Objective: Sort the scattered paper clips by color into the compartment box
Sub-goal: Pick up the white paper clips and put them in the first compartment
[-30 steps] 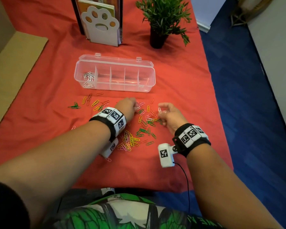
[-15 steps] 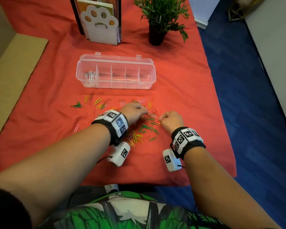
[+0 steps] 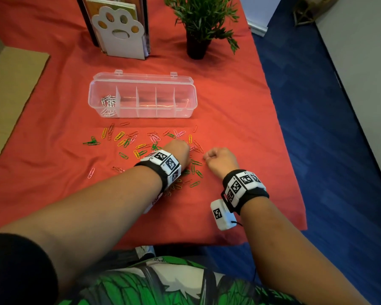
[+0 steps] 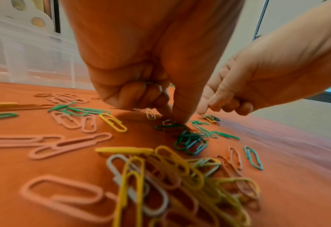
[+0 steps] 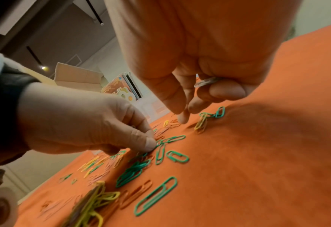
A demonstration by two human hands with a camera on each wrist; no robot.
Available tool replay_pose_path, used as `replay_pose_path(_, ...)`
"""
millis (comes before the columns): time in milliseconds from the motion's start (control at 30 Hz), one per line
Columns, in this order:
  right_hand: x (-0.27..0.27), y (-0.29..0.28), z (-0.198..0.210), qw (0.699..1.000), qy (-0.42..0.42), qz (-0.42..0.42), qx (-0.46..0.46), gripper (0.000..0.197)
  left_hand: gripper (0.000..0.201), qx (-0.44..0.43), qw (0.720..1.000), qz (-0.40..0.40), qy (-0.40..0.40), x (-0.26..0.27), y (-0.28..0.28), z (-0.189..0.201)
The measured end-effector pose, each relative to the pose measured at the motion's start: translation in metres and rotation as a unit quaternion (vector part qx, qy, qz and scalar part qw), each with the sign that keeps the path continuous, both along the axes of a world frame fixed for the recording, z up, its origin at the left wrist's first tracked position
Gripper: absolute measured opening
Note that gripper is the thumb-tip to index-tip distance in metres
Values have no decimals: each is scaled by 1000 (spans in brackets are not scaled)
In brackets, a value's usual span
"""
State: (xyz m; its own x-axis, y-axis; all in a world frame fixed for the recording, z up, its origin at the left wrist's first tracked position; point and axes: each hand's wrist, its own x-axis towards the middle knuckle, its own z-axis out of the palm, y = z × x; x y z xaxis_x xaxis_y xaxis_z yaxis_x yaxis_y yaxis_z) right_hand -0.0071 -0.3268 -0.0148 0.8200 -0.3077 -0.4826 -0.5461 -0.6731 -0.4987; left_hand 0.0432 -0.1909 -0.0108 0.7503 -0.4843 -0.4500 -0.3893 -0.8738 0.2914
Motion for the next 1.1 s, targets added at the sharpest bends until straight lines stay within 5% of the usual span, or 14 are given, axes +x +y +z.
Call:
replay_pose_path(300, -8, 39, -6, 990, -36, 138, -18, 32, 26, -33, 996, 79, 38, -15, 53, -5)
replay_pose_path(600, 2, 77, -1, 979, -75, 189, -24, 11, 11, -155, 965, 212, -25, -17, 100, -5)
replay_pose_path(900, -4, 60, -2, 982, -2, 180, -49, 38, 43, -89, 984, 148, 38, -25, 102, -10)
replay_pose_path(1100, -1, 78, -4, 982, -55, 172, -45, 8, 21, -138, 978, 159, 7, -27, 99, -6)
